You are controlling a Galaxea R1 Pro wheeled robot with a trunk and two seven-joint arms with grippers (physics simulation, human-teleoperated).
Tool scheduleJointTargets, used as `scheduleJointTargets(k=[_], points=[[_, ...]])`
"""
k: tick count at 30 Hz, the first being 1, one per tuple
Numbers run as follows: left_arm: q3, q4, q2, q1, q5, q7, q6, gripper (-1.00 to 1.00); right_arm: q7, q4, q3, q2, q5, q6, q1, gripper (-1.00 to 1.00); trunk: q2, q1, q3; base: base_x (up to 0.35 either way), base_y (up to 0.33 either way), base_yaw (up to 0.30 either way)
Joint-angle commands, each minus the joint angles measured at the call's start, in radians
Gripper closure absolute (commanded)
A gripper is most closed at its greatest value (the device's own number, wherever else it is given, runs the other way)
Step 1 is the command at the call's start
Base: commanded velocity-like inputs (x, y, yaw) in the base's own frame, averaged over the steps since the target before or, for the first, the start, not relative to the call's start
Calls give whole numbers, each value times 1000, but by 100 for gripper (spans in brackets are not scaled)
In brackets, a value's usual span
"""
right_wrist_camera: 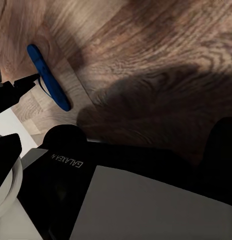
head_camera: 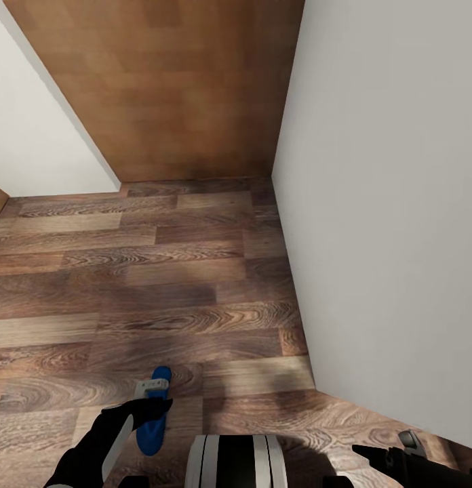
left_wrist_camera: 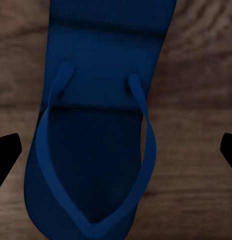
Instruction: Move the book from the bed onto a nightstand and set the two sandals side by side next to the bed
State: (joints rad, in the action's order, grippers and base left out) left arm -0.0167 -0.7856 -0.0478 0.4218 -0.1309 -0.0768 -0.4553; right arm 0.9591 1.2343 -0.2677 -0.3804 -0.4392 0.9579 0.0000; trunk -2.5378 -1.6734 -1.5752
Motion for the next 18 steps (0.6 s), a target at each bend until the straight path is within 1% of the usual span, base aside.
scheduleJointTargets(k=[1, 8, 18], points=[[-2, -1, 0, 0, -9, -1, -6, -100, 3, 1, -1, 0, 0, 4, 0, -100, 0, 0, -1, 7, 0, 0], [-2, -1, 0, 0, -9, -1, -6, -100, 3, 1, -1, 0, 0, 4, 0, -100, 0, 0, -1, 2, 0, 0], [-2, -1, -1, 0, -9, -1, -7, -100, 3, 1, -1, 0, 0, 4, 0, -100, -3, -4, -39, 0, 0, 0]])
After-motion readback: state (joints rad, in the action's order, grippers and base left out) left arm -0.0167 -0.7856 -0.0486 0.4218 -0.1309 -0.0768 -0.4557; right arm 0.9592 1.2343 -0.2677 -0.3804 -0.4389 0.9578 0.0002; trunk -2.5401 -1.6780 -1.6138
